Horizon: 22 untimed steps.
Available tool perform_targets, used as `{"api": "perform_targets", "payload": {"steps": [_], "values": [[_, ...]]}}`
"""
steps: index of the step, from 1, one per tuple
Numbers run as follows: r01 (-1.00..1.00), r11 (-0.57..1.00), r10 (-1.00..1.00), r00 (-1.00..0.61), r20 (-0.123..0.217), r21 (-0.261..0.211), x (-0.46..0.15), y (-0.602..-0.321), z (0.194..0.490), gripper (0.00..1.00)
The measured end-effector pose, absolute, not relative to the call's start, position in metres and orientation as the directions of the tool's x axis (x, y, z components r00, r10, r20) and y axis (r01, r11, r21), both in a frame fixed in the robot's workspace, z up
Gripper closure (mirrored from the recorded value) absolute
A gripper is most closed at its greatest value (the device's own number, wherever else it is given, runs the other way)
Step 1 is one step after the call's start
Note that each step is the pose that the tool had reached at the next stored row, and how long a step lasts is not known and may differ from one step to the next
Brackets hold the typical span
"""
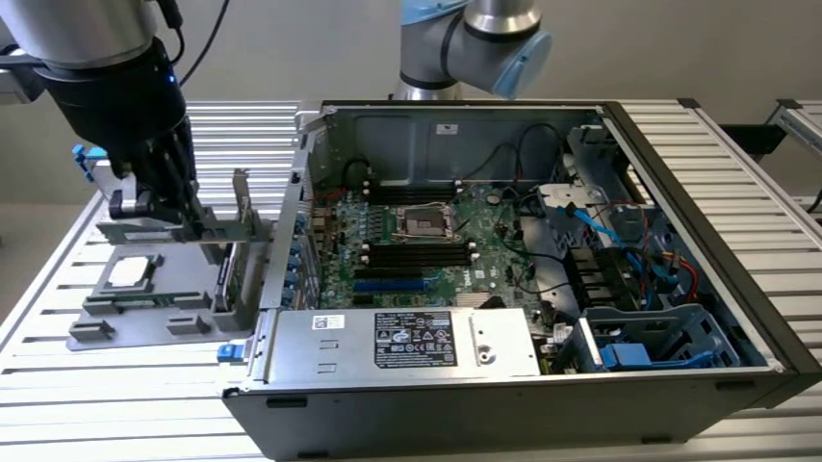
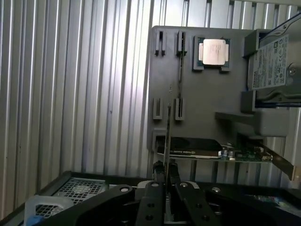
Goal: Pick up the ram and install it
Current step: 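Pick up the ram and move it above insertion slot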
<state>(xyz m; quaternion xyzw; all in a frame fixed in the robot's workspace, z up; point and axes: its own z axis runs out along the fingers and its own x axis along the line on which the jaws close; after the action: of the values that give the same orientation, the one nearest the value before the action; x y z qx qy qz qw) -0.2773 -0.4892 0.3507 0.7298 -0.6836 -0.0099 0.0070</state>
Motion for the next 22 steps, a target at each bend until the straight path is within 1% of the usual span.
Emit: {"api": "perform_targets", "payload": {"steps": [9, 18, 22], "values": [[-0.998, -0.065, -0.998, 0.065, -0.008, 0.022, -0.260, -0.488, 0.372, 0.86], [-0.998, -0.067, -0.997, 0.066, -0.050, 0.020, -0.219, -0.488, 0.383, 0.86], [-0.998, -0.068, -0.996, 0.066, -0.062, 0.019, -0.201, -0.488, 0.387, 0.86]]}}
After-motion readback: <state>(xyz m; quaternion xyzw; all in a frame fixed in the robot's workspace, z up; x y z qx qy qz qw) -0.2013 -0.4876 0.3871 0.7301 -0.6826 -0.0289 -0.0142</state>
